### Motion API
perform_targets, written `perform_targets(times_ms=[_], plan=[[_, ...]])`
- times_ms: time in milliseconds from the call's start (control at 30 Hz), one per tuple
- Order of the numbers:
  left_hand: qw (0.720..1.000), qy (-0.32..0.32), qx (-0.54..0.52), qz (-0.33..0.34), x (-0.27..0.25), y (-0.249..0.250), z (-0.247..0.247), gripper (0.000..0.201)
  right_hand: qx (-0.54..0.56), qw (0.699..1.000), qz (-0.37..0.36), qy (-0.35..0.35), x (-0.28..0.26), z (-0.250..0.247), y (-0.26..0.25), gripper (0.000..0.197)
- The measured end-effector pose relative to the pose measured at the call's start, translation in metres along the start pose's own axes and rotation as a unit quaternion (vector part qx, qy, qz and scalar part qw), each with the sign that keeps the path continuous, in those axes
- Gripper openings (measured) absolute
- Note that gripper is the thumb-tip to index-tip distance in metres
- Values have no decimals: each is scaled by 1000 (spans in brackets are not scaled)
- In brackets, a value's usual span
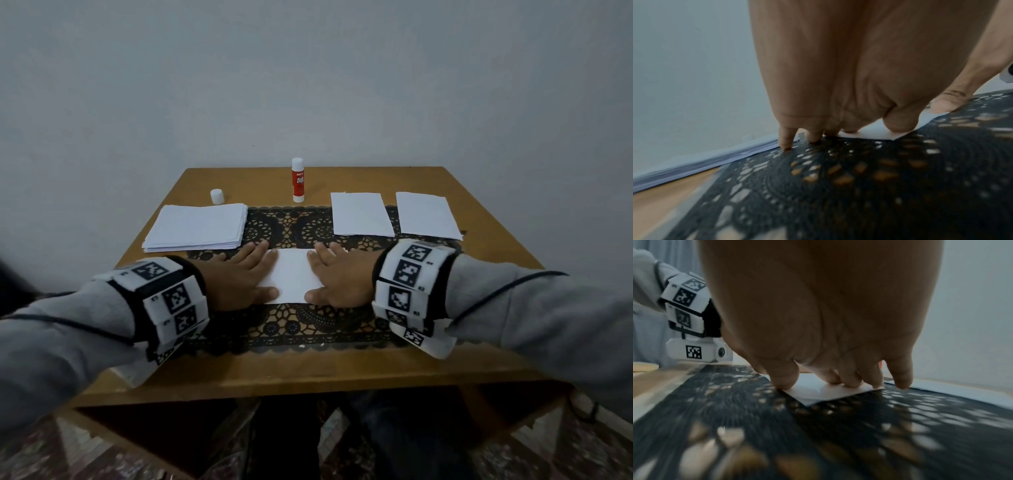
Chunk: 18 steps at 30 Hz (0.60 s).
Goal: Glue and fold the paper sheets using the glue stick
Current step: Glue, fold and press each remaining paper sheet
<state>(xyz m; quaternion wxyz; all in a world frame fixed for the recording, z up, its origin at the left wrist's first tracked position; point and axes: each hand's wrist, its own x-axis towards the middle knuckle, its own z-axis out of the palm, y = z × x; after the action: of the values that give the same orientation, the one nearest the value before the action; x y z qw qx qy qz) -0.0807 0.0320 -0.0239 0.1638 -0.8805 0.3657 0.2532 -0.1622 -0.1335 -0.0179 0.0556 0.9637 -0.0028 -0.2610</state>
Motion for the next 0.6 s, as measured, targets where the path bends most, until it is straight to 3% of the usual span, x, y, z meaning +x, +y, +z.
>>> perform_targets(times_ms=[200, 467, 600], plan=[[1000, -7, -6, -1, -1, -1, 0, 78, 13, 999, -38, 32, 12, -5, -15, 79], [1000, -3, -15, 2, 0, -2, 1, 75, 18, 1000, -18, 2, -20, 16, 45, 78], [1000, 1, -11, -2, 0, -1, 2, 75, 13, 1000, -5, -5, -25, 17, 48, 79]])
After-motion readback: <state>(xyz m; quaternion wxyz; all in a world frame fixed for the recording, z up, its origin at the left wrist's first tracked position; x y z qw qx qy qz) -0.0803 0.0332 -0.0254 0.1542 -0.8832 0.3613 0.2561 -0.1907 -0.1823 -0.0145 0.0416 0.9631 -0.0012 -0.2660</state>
